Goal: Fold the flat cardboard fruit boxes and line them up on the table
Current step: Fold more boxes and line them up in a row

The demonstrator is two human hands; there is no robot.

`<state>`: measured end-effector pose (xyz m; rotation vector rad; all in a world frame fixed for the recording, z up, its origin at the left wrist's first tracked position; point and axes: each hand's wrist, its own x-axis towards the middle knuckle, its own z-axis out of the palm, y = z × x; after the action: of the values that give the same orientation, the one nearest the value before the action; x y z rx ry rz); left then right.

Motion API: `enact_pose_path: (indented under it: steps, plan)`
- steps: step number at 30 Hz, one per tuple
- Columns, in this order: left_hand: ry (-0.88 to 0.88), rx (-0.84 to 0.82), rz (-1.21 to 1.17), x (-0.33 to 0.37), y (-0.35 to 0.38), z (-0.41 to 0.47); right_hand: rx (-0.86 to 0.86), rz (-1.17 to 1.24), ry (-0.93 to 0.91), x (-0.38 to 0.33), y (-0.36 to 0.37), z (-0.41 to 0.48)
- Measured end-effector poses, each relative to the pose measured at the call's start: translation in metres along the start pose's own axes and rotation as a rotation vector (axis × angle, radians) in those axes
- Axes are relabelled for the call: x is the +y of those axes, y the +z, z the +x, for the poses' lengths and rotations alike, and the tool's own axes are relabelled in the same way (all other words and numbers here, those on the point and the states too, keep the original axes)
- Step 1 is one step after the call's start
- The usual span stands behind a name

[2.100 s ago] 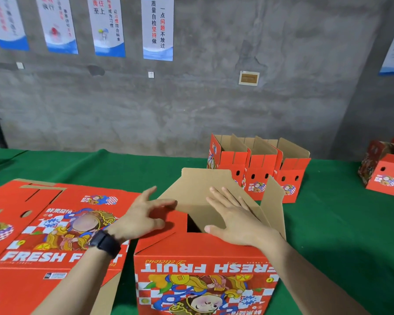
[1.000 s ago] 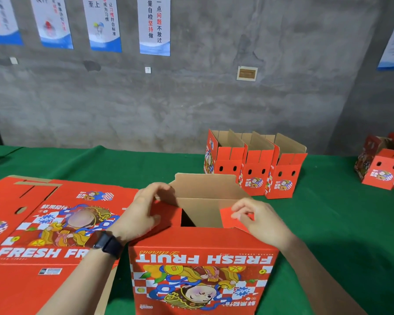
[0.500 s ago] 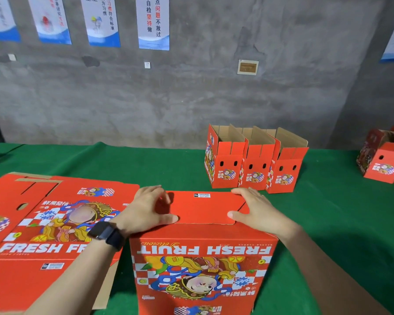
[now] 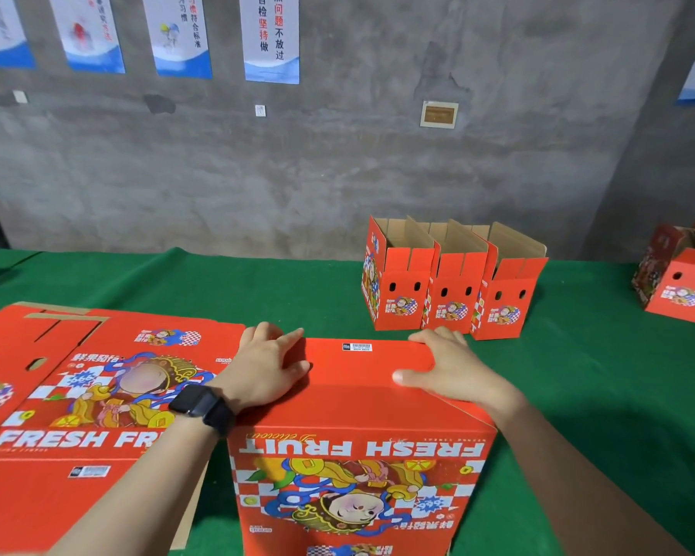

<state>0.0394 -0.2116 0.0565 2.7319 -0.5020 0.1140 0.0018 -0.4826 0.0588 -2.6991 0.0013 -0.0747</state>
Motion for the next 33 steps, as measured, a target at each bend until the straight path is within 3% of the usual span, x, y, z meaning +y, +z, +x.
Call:
enact_pose_path:
  steps: [4, 6, 9, 11, 14, 19, 25, 29, 33]
  plan:
    - [-0.220, 0.155, -0.631, -0.009, -0.004, 0.002, 0.151, 0.788, 0.077, 0.013, -0.007, -0.001]
    - [-0.331, 0.137, -0.815, -0.018, -0.002, 0.001, 0.157, 0.944, 0.258, 0.026, -0.005, -0.001]
    - [-0.445, 0.023, -0.755, -0.028, 0.001, -0.009, -0.081, 0.765, 0.462, 0.047, 0.011, -0.004]
    - [-0.496, -0.014, -0.539, -0.028, -0.003, -0.012, -0.200, 0.674, 0.427, 0.050, 0.020, -0.009]
    - [-0.473, 0.043, -0.336, -0.027, -0.013, -0.011, -0.177, 0.677, 0.359, 0.042, 0.020, -0.015]
    - [-0.345, 0.306, -0.518, -0.028, -0.023, -0.013, -0.009, 0.826, 0.308, 0.018, -0.007, -0.014]
    - [-0.367, 0.466, -1.116, -0.044, -0.021, -0.006, -0.101, 0.875, -0.096, 0.005, -0.039, -0.027]
    - [-0.321, 0.446, -1.299, -0.051, -0.009, -0.006, -0.002, 0.665, -0.244, 0.001, -0.034, -0.038]
    - [-0.344, 0.383, -1.179, -0.044, 0.006, -0.006, 0.086, 0.568, -0.275, -0.009, -0.021, -0.049]
